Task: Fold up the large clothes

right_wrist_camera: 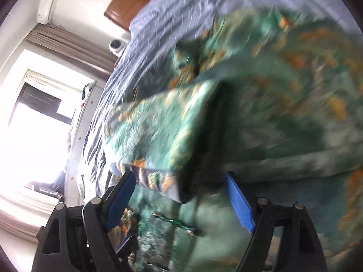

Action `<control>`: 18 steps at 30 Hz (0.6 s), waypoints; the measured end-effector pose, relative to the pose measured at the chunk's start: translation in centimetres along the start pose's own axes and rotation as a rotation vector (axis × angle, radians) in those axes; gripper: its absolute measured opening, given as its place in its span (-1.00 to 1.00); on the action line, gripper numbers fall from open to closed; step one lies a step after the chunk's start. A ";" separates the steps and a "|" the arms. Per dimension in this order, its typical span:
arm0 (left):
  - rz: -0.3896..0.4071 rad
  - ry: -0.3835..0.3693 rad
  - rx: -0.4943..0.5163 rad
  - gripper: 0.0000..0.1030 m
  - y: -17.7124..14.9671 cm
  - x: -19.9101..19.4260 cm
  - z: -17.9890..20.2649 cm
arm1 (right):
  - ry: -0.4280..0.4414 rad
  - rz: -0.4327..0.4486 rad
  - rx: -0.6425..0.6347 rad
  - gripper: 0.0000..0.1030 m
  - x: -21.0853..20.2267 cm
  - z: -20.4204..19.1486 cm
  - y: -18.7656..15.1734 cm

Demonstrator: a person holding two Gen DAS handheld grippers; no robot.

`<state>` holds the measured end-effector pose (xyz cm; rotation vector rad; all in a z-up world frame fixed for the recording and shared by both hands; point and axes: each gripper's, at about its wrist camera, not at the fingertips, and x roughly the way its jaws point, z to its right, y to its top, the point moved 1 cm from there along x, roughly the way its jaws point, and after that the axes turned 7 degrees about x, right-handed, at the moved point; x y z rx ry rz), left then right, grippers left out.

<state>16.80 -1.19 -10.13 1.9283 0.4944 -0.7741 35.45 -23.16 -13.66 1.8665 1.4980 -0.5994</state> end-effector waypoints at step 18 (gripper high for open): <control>-0.048 -0.107 -0.214 0.66 -0.4 -1.9 -4.5 | -0.357 0.126 -0.286 -0.50 3.3 -1.9 3.7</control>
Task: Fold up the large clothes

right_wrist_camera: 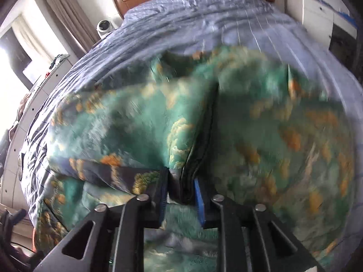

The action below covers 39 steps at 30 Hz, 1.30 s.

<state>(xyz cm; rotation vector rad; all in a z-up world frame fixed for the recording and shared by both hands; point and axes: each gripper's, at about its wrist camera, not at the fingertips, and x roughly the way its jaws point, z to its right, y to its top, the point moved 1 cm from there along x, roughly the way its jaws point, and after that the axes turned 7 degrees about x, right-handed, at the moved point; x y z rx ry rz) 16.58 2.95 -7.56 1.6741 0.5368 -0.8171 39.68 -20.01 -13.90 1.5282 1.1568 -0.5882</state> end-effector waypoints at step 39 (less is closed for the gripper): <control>-0.052 -0.045 -0.219 0.92 14.0 11.2 -10.5 | 0.061 0.075 -0.119 -0.03 4.1 -2.6 0.3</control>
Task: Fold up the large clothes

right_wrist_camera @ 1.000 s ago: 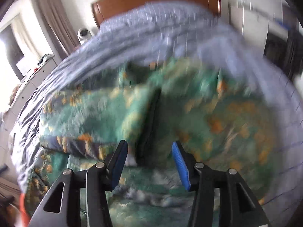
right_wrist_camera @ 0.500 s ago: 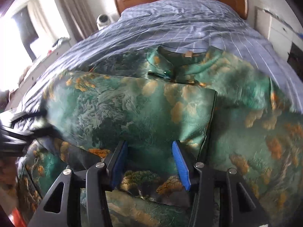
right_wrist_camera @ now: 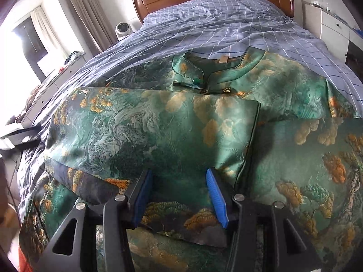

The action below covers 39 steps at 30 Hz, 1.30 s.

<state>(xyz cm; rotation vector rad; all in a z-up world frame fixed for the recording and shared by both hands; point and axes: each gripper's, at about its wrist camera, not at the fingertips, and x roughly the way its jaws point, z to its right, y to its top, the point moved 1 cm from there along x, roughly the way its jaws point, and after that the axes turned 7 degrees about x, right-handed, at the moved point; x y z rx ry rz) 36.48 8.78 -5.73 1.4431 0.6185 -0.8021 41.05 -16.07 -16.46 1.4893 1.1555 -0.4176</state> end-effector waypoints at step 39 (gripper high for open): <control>0.015 0.117 -0.137 0.99 -1.3 12.6 -4.6 | 0.009 0.043 -0.015 -0.03 0.0 0.0 -0.7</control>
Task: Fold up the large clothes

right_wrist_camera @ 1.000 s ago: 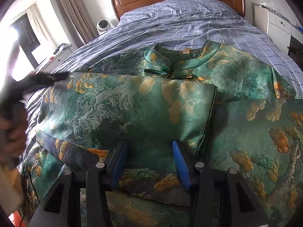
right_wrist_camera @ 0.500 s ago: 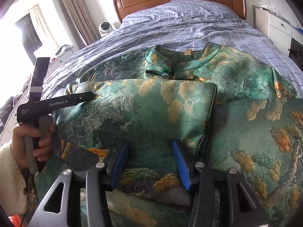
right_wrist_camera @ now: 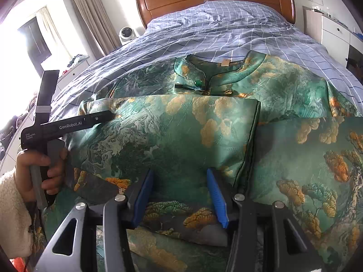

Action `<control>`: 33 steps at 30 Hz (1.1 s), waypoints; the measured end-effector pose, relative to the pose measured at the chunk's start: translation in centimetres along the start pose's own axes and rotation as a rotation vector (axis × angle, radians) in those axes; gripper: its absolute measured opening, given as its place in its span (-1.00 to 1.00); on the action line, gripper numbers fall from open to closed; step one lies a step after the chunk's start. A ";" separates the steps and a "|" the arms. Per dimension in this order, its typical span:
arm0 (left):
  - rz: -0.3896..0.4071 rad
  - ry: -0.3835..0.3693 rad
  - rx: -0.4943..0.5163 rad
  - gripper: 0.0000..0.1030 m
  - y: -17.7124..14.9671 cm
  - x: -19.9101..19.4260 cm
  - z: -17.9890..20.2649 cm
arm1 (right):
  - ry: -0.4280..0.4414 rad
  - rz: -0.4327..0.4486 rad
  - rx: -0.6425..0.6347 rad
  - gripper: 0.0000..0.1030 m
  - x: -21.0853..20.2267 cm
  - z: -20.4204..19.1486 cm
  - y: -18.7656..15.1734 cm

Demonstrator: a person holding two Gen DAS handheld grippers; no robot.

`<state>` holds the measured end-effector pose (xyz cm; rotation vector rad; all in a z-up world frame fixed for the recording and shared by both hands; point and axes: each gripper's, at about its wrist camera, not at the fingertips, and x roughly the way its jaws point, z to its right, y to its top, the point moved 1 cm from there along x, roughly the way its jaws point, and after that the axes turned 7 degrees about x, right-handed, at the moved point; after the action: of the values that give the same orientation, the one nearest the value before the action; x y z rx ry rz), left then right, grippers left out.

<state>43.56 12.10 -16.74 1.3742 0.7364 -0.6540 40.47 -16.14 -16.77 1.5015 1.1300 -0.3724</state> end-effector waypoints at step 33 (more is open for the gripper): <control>0.087 -0.097 0.164 0.99 -10.7 -21.6 -5.4 | -0.082 0.041 -0.065 0.25 -12.8 -0.7 -1.1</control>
<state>21.34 16.23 -6.68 1.5049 0.5518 -0.7192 33.13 -21.20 -7.49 1.4372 1.0362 -0.3623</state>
